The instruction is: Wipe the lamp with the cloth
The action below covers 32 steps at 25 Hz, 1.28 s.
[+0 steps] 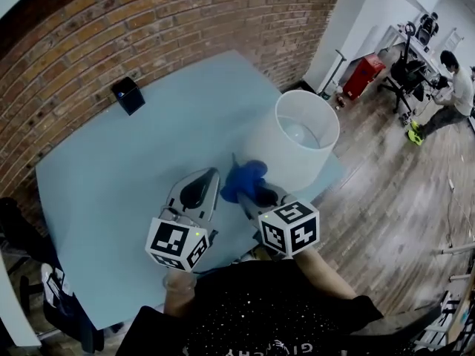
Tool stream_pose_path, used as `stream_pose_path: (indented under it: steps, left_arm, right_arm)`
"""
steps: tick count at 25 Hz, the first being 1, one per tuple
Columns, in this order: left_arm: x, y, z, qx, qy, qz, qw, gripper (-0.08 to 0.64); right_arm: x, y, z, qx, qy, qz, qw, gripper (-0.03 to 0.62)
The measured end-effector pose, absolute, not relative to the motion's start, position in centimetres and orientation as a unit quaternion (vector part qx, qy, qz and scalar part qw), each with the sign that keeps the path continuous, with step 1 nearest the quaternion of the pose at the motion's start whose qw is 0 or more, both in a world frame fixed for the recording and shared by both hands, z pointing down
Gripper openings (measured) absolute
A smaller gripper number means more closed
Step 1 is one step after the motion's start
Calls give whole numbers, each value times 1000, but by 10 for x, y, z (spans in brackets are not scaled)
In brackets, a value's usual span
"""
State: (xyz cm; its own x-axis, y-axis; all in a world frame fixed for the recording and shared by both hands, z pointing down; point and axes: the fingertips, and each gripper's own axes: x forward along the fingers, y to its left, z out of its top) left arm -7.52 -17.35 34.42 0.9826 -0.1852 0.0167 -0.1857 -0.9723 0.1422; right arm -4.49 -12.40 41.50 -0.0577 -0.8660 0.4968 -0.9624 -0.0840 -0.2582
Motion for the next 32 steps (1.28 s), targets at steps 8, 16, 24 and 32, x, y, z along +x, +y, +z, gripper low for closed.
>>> stream_pose_path:
  steps: [8, 16, 24, 32]
  left_arm:
    - [-81, -169, 342, 993, -97, 2, 69, 9]
    - [-76, -153, 343, 995, -74, -1, 67, 8]
    - [-69, -151, 343, 994, -78, -3, 73, 9]
    - [-65, -147, 346, 993, -95, 3, 77, 9]
  right_arm:
    - [-57, -87, 309, 628, -756, 186, 10, 74]
    - [3, -54, 185, 694, -719, 0, 32, 74]
    - [8, -53, 235, 665, -743, 20, 70, 75]
    - [19, -49, 301, 641, -758, 112, 42, 75]
